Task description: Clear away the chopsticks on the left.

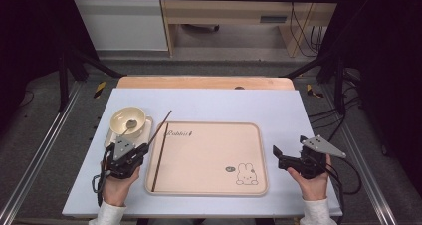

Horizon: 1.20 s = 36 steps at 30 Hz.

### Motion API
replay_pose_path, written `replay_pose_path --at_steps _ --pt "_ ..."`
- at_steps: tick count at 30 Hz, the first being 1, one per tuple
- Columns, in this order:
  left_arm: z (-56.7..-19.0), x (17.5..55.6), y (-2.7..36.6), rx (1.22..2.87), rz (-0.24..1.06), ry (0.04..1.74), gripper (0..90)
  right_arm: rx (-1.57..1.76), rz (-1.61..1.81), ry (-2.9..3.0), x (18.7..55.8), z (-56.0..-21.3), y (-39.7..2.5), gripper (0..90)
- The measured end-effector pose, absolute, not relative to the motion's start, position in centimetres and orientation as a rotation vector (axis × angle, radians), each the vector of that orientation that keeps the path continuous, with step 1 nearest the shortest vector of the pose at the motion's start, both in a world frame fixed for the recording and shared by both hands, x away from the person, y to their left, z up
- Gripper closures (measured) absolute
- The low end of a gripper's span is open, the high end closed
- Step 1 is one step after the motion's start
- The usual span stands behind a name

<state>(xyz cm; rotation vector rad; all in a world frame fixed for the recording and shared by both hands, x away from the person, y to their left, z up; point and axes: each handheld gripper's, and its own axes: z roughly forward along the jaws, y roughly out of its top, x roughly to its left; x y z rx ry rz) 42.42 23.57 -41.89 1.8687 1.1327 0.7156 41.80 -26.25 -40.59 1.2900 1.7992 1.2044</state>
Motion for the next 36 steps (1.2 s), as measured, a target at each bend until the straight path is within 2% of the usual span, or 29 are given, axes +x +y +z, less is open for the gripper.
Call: replay_pose_path --at_steps 18,36 --pt "-40.8 41.5 21.7 1.767 0.747 1.188 85.1 1.293 1.21 1.796 41.8 -40.5 -26.3 1.9" --pt "-42.1 40.9 19.5 1.631 0.73 1.296 85.0 1.293 1.221 1.796 41.8 -40.5 -26.3 1.8"
